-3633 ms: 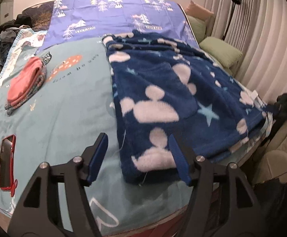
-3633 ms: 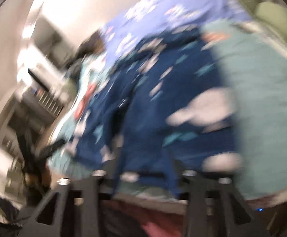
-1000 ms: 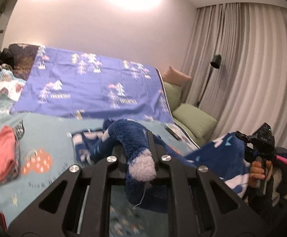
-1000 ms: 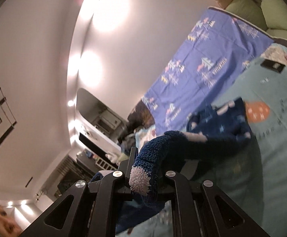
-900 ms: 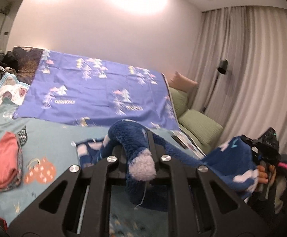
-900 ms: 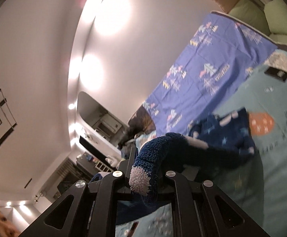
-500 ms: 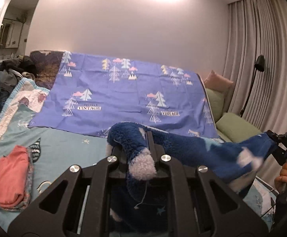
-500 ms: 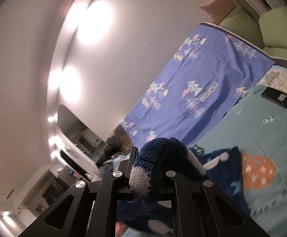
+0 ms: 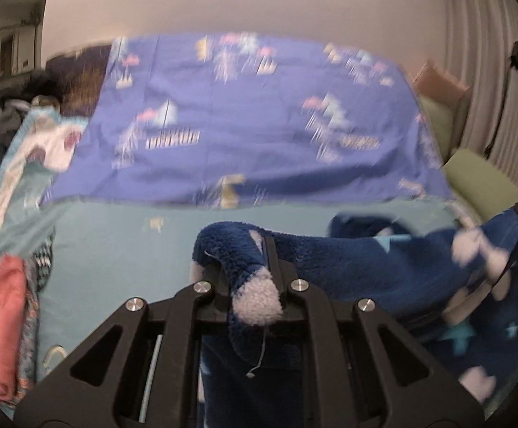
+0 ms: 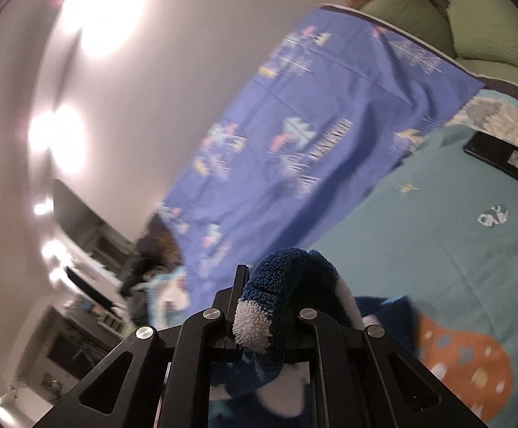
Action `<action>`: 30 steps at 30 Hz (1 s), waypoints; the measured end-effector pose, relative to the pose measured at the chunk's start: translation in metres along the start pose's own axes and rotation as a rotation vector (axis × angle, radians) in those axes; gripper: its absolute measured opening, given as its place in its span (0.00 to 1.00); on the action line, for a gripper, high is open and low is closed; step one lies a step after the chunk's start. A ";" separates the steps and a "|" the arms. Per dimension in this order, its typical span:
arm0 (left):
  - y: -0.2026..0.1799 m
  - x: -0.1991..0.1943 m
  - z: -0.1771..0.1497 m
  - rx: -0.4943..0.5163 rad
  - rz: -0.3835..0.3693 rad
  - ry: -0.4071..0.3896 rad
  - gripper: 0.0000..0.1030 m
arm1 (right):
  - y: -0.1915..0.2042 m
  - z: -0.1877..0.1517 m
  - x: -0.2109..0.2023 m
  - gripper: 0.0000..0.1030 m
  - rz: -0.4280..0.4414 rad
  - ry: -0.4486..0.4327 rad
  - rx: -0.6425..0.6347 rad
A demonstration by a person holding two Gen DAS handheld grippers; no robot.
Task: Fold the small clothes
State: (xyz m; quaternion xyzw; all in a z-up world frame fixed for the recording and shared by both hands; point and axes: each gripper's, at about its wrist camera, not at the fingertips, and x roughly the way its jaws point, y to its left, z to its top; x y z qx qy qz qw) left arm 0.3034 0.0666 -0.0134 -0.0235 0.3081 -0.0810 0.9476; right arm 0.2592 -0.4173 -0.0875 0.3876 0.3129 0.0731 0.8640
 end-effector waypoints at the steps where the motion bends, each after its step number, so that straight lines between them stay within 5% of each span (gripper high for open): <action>1: 0.003 0.016 -0.007 -0.001 0.010 0.041 0.14 | -0.009 -0.002 0.014 0.12 -0.044 0.029 0.000; 5: 0.008 0.052 -0.029 -0.033 -0.024 0.156 0.15 | -0.053 -0.024 0.060 0.11 -0.177 0.139 0.042; 11: 0.011 0.040 -0.027 -0.064 -0.057 0.141 0.17 | -0.054 -0.027 0.055 0.21 -0.165 0.138 0.031; 12: 0.013 0.031 -0.025 -0.075 -0.065 0.128 0.20 | -0.050 -0.025 0.049 0.25 -0.174 0.138 0.026; 14: 0.020 0.014 -0.022 -0.098 -0.089 0.107 0.30 | -0.043 -0.024 0.027 0.51 -0.162 0.122 0.024; 15: 0.023 0.000 -0.022 -0.106 -0.090 0.093 0.48 | -0.038 -0.024 0.011 0.56 -0.153 0.102 0.024; 17: 0.025 -0.025 -0.024 -0.082 -0.072 0.060 0.64 | -0.031 -0.027 -0.025 0.60 -0.136 0.075 0.006; 23: 0.035 -0.109 -0.068 -0.003 -0.081 0.080 0.68 | -0.025 -0.072 -0.113 0.66 -0.119 0.151 0.007; 30: 0.060 -0.115 -0.140 -0.176 -0.167 0.278 0.71 | -0.052 -0.160 -0.145 0.67 -0.096 0.294 0.131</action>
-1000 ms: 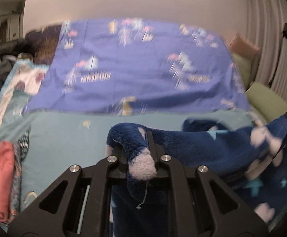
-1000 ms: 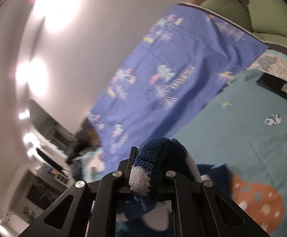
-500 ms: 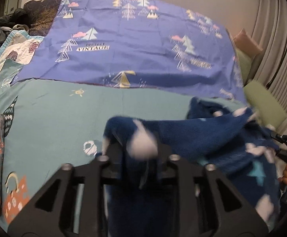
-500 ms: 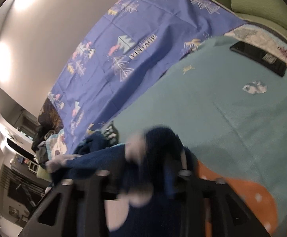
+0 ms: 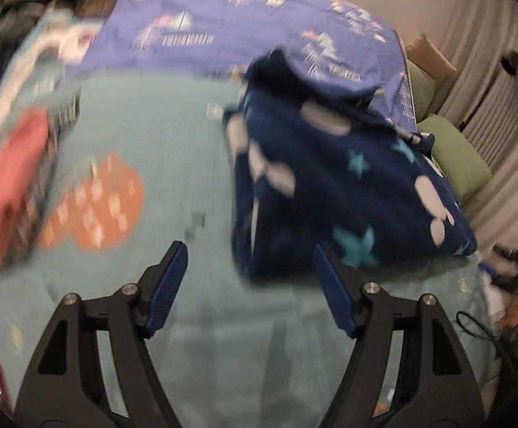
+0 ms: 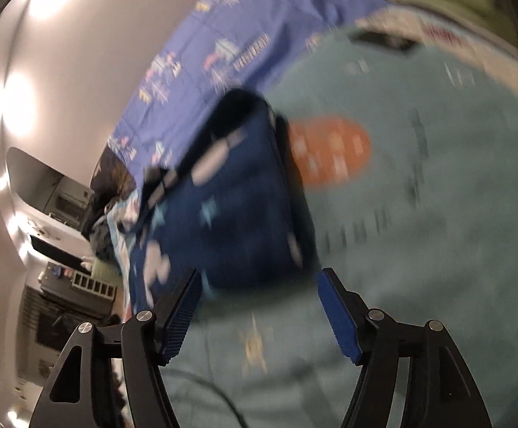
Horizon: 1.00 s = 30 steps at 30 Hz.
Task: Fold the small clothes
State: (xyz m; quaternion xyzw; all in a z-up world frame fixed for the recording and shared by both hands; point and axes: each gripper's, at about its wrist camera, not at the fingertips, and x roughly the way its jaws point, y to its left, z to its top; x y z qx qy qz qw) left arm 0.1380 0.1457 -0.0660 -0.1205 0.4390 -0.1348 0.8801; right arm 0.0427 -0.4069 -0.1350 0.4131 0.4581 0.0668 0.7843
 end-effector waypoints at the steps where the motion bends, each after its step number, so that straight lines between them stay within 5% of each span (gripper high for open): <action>1: 0.003 0.004 -0.003 -0.040 -0.033 0.015 0.71 | -0.003 -0.004 0.004 0.67 0.023 0.010 0.018; 6: 0.013 0.036 -0.003 -0.210 -0.259 0.064 0.71 | -0.009 0.004 0.032 0.67 0.108 0.001 0.086; 11: 0.009 0.059 0.009 -0.258 -0.256 0.031 0.70 | -0.009 0.026 0.055 0.68 0.136 -0.052 0.102; 13: 0.003 0.066 0.014 -0.238 -0.251 0.030 0.32 | -0.002 0.033 0.064 0.67 0.111 -0.059 0.076; 16: 0.001 0.071 0.017 -0.244 -0.256 0.045 0.24 | 0.011 0.038 0.078 0.13 0.095 -0.034 0.038; 24: -0.018 -0.022 0.016 -0.119 -0.254 -0.082 0.21 | 0.049 0.012 0.013 0.11 0.135 -0.082 -0.032; 30: -0.030 -0.101 -0.063 0.015 -0.226 -0.056 0.21 | 0.049 -0.071 -0.065 0.11 0.109 -0.046 -0.093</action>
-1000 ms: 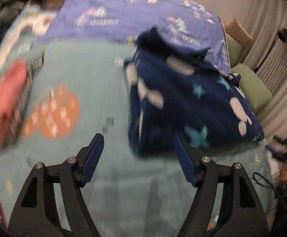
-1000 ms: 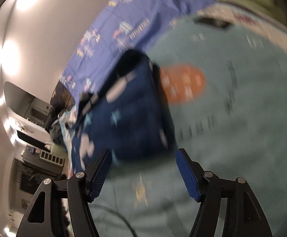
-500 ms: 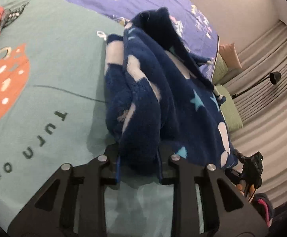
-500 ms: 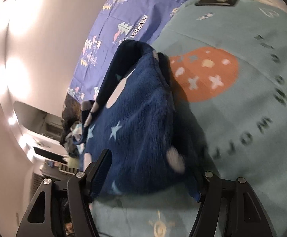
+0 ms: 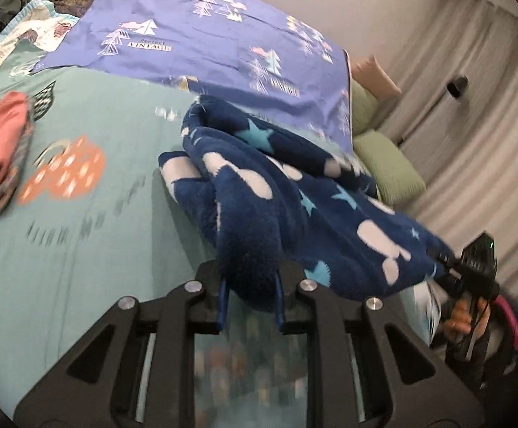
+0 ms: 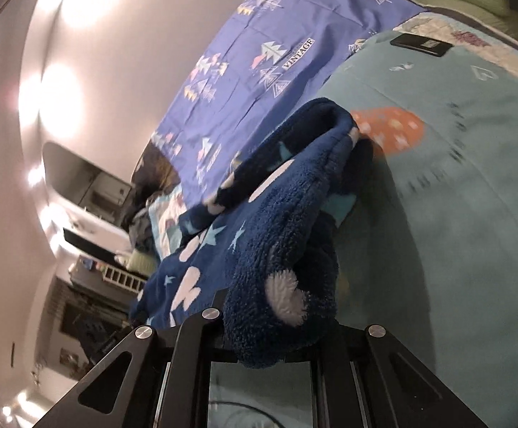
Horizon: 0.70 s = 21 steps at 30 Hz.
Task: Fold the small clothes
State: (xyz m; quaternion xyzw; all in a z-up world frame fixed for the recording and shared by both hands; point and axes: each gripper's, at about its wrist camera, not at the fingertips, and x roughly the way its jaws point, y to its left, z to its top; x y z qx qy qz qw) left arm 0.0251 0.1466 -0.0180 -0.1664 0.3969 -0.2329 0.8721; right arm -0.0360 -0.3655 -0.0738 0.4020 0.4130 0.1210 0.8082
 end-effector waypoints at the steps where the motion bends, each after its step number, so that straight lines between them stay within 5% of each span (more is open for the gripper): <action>1: -0.002 -0.013 -0.024 -0.001 0.004 0.015 0.21 | -0.001 -0.013 -0.007 0.12 -0.008 0.008 0.005; 6: -0.005 -0.043 -0.099 0.014 0.070 0.056 0.25 | -0.035 -0.090 -0.033 0.17 -0.095 0.103 0.085; 9: -0.002 -0.057 -0.114 0.054 0.166 0.057 0.26 | -0.049 -0.099 -0.044 0.28 -0.231 0.123 0.078; 12: -0.011 -0.088 -0.096 0.113 0.223 -0.064 0.26 | -0.041 -0.083 -0.073 0.32 -0.215 0.024 0.053; 16: -0.032 -0.107 -0.051 0.233 0.280 -0.209 0.48 | 0.003 -0.046 -0.082 0.62 -0.359 -0.139 -0.210; 21: -0.037 -0.042 0.014 0.327 0.291 -0.178 0.54 | 0.045 0.012 -0.034 0.67 -0.330 -0.076 -0.441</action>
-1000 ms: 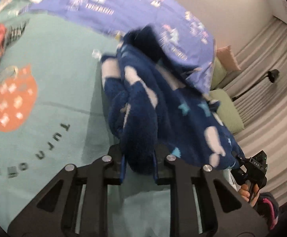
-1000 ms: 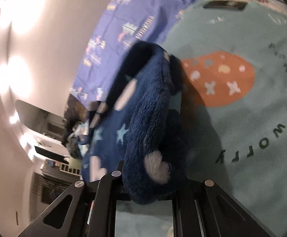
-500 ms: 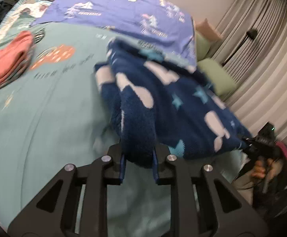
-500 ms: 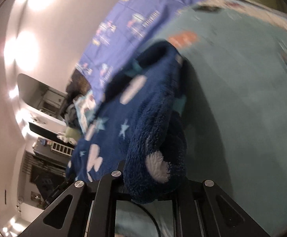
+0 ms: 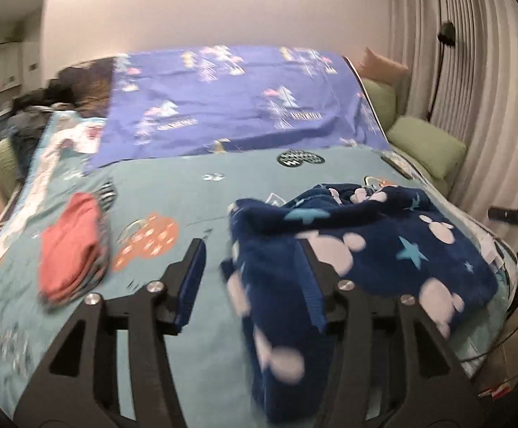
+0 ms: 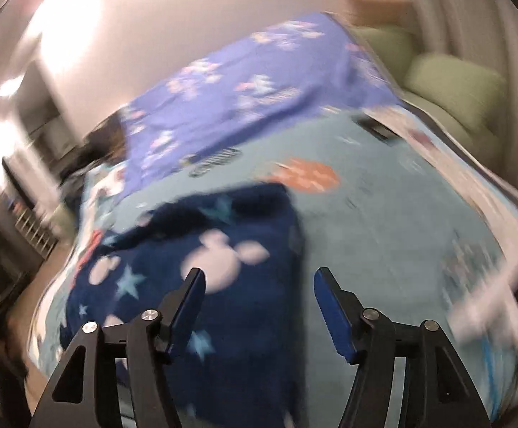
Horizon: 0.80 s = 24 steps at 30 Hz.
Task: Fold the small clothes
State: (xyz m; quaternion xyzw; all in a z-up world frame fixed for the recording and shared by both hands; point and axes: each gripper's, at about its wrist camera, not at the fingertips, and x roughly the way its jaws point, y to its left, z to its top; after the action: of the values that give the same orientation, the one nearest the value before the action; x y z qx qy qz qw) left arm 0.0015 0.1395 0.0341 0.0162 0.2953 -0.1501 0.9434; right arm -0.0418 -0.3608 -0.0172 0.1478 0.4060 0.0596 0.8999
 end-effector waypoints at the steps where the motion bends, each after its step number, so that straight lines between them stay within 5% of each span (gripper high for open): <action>1: 0.001 0.027 0.010 0.008 0.014 0.030 0.54 | 0.001 0.013 0.016 0.68 -0.004 0.024 -0.032; 10: 0.025 0.156 0.031 -0.052 -0.053 0.181 0.57 | -0.053 0.068 0.126 0.68 0.124 0.130 0.091; 16: 0.022 0.184 0.028 -0.050 -0.171 0.236 0.56 | -0.075 0.064 0.167 0.68 0.222 0.189 0.137; 18: 0.016 0.185 0.026 -0.033 -0.207 0.230 0.15 | -0.071 0.061 0.166 0.49 0.259 0.162 0.122; 19: 0.015 0.182 0.025 -0.041 -0.209 0.214 0.15 | -0.066 0.060 0.162 0.17 0.275 0.149 0.094; 24: 0.028 0.130 0.034 -0.135 -0.203 -0.015 0.14 | -0.050 0.066 0.108 0.12 0.308 -0.061 0.034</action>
State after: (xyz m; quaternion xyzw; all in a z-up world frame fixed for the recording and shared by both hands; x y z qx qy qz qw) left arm 0.1300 0.1264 -0.0127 -0.0785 0.2975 -0.2249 0.9245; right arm 0.0783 -0.3977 -0.0689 0.2254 0.3519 0.1853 0.8894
